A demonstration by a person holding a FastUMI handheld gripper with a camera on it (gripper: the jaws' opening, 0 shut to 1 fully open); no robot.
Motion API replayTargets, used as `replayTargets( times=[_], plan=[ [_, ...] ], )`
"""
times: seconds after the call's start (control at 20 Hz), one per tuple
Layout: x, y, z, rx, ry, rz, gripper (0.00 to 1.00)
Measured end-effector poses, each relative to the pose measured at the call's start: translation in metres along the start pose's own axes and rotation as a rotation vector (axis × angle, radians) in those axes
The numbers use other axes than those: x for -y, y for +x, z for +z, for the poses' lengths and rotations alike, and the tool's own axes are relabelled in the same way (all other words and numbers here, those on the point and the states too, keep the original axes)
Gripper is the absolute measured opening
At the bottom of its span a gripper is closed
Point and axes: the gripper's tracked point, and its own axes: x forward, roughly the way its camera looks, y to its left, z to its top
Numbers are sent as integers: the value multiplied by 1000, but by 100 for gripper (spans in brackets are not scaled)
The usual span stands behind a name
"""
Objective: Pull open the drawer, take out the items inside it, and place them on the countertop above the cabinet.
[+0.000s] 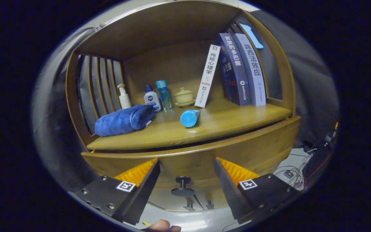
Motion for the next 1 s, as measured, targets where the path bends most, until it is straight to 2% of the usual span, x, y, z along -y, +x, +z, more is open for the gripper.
replayTargets(
  times=[0.7,0.9,1.0],
  plan=[
    [16,12,-1,13,40,2,100],
    [5,8,4,25,83,38,99],
    [-5,-3,21,58,62,42,100]
  ],
)
